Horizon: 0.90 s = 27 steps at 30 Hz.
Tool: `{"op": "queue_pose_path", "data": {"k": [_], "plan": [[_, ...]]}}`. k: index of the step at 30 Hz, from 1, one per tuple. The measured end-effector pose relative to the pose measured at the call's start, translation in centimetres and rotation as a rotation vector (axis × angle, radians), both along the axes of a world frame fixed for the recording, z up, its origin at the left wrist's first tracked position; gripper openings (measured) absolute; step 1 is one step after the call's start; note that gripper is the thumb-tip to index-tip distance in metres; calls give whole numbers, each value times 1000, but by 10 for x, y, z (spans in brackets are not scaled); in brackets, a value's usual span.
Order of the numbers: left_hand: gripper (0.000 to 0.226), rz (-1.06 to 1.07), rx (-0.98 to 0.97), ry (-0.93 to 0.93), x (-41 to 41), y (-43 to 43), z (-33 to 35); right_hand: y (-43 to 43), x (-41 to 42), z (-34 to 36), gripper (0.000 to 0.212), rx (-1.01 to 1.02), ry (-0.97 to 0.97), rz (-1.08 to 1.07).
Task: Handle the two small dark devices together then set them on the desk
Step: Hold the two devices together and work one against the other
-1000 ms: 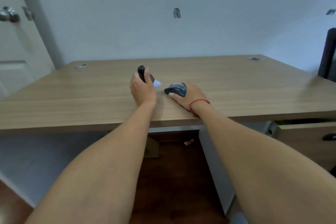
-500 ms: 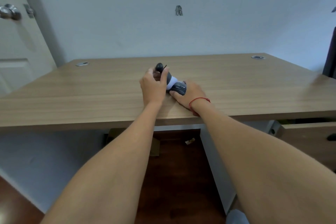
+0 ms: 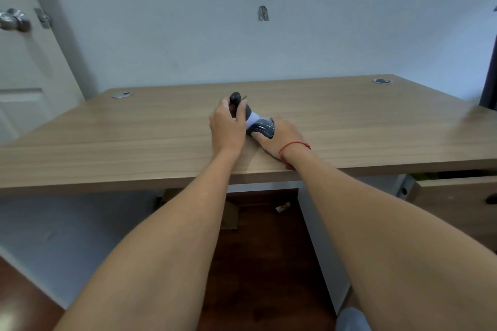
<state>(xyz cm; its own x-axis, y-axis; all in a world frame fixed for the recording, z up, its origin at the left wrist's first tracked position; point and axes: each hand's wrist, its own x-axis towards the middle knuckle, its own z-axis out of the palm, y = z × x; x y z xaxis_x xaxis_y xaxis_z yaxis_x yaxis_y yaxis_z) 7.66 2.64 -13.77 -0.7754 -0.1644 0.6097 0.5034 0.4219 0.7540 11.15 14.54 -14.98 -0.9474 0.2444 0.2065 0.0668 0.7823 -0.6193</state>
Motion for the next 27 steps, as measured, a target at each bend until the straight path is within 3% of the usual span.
{"op": "queue_pose_path", "data": {"k": [5,10,16,22,27], "plan": [[30,155,-100,-147,-10,-5,-6,0,1,1,52,0,2,-5],[28,28,-84,48,-2,3,-1,1,1,1,47,-21,19,-2],[27,128,-219,-87,-8,-2,-6,3,1,2,51,-22,48,-18],[27,50,-106,101,-1,4,-1,5,1,1,80,-224,84,19],[23,67,-149,-8,-5,1,-5,6,2,0,77,-246,103,58]]}}
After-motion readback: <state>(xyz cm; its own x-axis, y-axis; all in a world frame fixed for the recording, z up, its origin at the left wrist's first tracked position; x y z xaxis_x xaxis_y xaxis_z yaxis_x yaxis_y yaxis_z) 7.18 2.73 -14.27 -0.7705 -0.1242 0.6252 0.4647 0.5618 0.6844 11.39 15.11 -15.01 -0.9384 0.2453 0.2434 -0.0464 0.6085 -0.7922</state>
